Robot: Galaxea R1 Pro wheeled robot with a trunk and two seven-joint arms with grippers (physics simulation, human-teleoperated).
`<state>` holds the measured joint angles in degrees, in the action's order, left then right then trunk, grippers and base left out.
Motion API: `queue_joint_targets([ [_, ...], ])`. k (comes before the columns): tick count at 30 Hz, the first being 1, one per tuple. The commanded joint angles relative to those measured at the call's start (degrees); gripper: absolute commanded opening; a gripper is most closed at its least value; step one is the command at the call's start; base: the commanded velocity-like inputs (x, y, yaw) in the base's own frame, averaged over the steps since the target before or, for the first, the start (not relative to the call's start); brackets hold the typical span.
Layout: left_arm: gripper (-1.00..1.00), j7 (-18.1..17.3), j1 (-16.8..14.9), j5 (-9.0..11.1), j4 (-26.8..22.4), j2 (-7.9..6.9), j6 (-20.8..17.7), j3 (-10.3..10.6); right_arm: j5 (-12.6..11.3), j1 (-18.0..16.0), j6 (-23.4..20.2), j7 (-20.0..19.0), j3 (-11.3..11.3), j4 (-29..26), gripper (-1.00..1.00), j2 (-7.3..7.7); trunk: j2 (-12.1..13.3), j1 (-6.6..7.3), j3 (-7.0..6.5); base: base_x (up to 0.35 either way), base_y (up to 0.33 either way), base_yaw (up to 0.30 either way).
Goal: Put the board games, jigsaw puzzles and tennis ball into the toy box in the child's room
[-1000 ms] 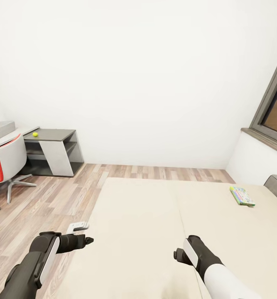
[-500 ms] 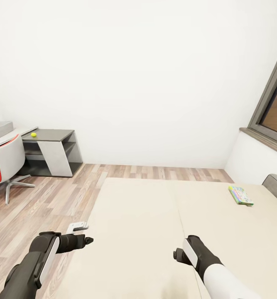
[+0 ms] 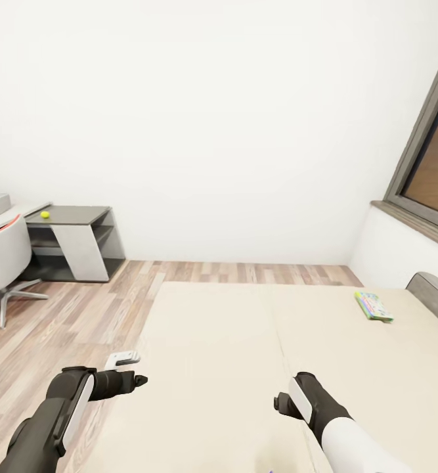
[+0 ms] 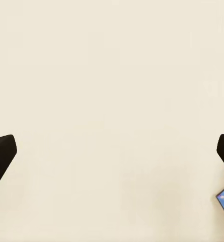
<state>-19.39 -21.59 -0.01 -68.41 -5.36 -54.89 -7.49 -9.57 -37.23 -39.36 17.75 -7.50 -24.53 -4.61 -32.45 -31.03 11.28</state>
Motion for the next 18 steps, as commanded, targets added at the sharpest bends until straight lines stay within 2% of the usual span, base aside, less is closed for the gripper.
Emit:
queue_joint_targets([
  [1, 1.00, -0.18, -0.03, -0.01, -0.06, 0.00, -0.31, -0.07, -0.57, -0.04, -0.10, 0.51, -0.15, -0.08, 1.00, -0.04, -0.09, -0.02, 0.10, 0.000, 0.000, -0.222],
  [7, 1.00, -0.18, -0.03, -0.02, -0.06, 0.00, -0.31, -0.07, -0.50, -0.04, 0.04, 0.46, -0.10, -0.08, 1.00, -0.08, -0.09, -0.02, 0.10, 0.000, 0.000, -0.124],
  [18, 1.00, -0.17, -0.03, 0.00, -0.06, 0.01, -0.31, -0.05, -0.45, -0.03, 0.07, 0.44, -0.06, -0.08, 1.00, -0.13, -0.09, -0.02, 0.17, 0.000, 0.000, -0.011],
])
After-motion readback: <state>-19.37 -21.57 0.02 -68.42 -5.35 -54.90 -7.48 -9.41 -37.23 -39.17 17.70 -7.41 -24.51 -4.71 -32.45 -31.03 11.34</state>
